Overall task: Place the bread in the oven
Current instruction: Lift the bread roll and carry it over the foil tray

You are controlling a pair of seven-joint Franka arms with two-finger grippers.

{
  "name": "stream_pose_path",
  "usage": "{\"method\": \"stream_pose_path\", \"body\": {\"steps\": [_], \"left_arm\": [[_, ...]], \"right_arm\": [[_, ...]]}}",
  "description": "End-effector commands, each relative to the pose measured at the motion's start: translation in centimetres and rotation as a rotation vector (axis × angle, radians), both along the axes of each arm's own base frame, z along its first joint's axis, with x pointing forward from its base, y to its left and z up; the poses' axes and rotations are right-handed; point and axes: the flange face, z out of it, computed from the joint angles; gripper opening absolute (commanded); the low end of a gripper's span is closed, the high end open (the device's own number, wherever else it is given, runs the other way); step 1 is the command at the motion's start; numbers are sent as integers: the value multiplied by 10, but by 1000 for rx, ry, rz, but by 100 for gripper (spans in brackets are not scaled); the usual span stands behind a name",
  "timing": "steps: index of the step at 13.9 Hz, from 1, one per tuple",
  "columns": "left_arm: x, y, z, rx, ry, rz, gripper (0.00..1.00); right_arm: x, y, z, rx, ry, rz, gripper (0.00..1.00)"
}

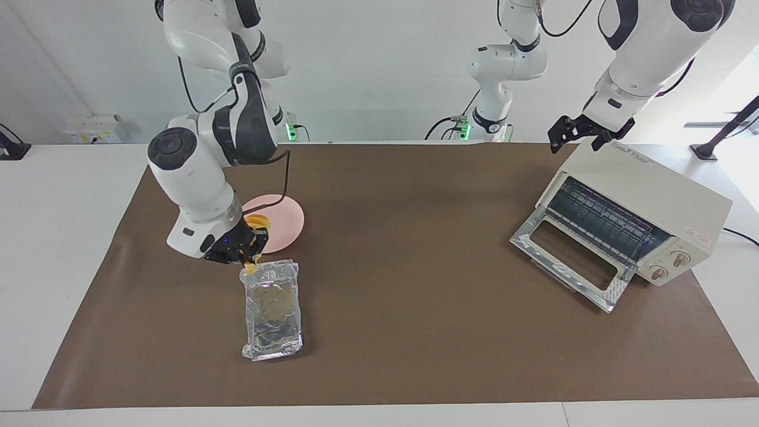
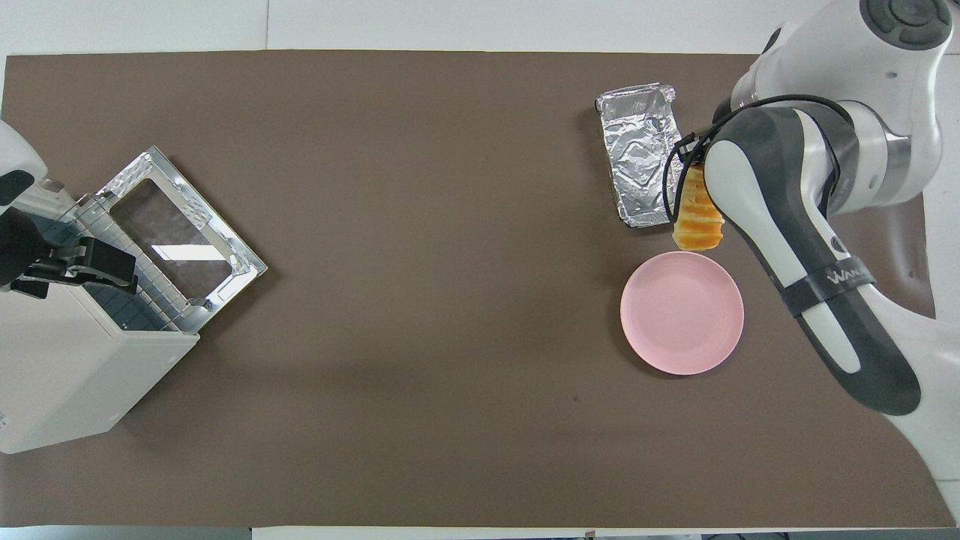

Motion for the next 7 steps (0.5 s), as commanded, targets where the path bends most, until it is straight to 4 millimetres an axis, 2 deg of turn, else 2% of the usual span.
{"method": "stream_pose_path", "body": {"steps": [1, 5, 7], "left_arm": [[-5, 2, 4, -11, 8, 8, 100], [-5, 2, 4, -11, 8, 8, 100], [-5, 2, 4, -12, 8, 8, 100]], "right_arm": [[42, 16, -7, 28, -7, -72, 0], [60, 23, -33, 29, -50, -71, 0], [65, 27, -54, -18, -65, -44, 0]]}}
